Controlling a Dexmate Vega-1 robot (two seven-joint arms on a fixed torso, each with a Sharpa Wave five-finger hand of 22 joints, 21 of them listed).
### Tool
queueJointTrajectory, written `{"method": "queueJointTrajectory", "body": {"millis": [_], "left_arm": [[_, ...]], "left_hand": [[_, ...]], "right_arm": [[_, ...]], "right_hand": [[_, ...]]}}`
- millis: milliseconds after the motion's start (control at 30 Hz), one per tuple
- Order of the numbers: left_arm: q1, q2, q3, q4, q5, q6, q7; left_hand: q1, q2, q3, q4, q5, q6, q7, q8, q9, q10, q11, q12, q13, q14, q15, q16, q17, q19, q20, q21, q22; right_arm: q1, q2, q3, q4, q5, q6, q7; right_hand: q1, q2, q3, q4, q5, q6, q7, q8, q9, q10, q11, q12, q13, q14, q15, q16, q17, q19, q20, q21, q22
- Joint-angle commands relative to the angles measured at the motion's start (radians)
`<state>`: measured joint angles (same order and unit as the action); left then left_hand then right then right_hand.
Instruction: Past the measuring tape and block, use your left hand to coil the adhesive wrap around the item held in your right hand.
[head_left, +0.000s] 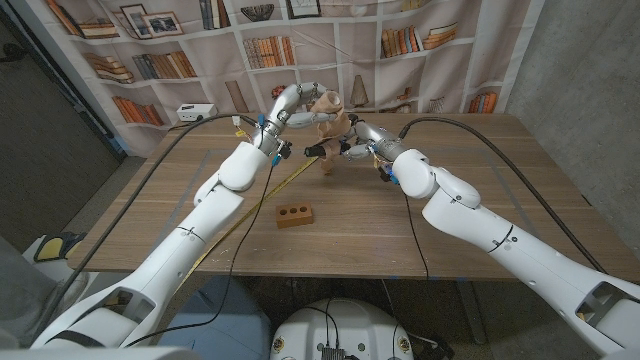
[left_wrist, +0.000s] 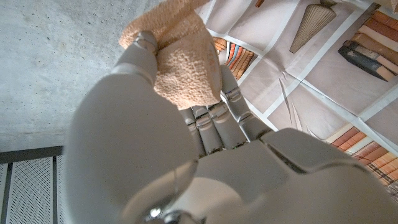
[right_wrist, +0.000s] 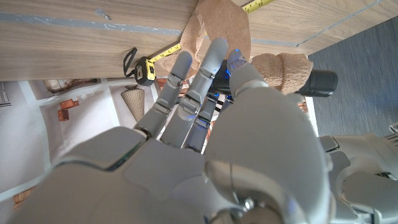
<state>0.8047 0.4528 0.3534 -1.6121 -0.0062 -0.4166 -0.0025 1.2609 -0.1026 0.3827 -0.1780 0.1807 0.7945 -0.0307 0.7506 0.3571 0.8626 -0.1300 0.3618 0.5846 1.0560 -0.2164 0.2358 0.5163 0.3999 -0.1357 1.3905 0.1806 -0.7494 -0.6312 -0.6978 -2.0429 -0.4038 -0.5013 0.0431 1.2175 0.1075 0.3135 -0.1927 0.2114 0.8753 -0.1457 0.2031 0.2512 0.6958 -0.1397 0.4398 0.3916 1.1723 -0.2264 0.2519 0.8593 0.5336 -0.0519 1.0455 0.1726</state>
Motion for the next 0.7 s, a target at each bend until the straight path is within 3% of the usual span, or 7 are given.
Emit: {"method": "queueJointTrajectory", "body": {"millis": [33, 700], "left_arm": [[-0.008, 0.008, 0.008, 0.008, -0.012, -0.028, -0.020], [0.055, 0.035, -0.007, -0.087, 0.001, 0.000, 0.017]], "left_hand": [[0.199, 0.213, 0.023, 0.016, 0.000, 0.008, 0.000, 0.006, 0.003, 0.010, -0.004, 0.000, 0.002, 0.013, -0.007, 0.003, 0.005, -0.002, -0.002, 0.006, 0.002], [0.198, 0.213, 0.023, 0.015, 0.000, 0.007, -0.002, 0.008, 0.004, 0.011, -0.005, -0.001, 0.003, 0.012, -0.006, 0.003, 0.007, -0.003, -0.002, 0.007, 0.001]], "right_arm": [[0.005, 0.020, -0.009, 0.016, -0.001, -0.014, -0.017], [0.023, 0.027, -0.021, 0.048, 0.008, 0.024, -0.009]], "right_hand": [[0.003, 0.014, 0.025, 0.032, 0.008, 0.086, 0.079, 0.003, 0.003, 0.321, 0.015, 0.003, 0.145, 0.006, -0.005, 0.003, 0.003, 0.007, -0.043, -0.003, 0.000], [0.002, 0.016, 0.024, 0.033, 0.008, 0.087, 0.079, 0.003, 0.003, 0.319, 0.012, 0.003, 0.148, 0.006, -0.005, 0.002, 0.001, 0.007, -0.042, -0.004, 0.001]]}}
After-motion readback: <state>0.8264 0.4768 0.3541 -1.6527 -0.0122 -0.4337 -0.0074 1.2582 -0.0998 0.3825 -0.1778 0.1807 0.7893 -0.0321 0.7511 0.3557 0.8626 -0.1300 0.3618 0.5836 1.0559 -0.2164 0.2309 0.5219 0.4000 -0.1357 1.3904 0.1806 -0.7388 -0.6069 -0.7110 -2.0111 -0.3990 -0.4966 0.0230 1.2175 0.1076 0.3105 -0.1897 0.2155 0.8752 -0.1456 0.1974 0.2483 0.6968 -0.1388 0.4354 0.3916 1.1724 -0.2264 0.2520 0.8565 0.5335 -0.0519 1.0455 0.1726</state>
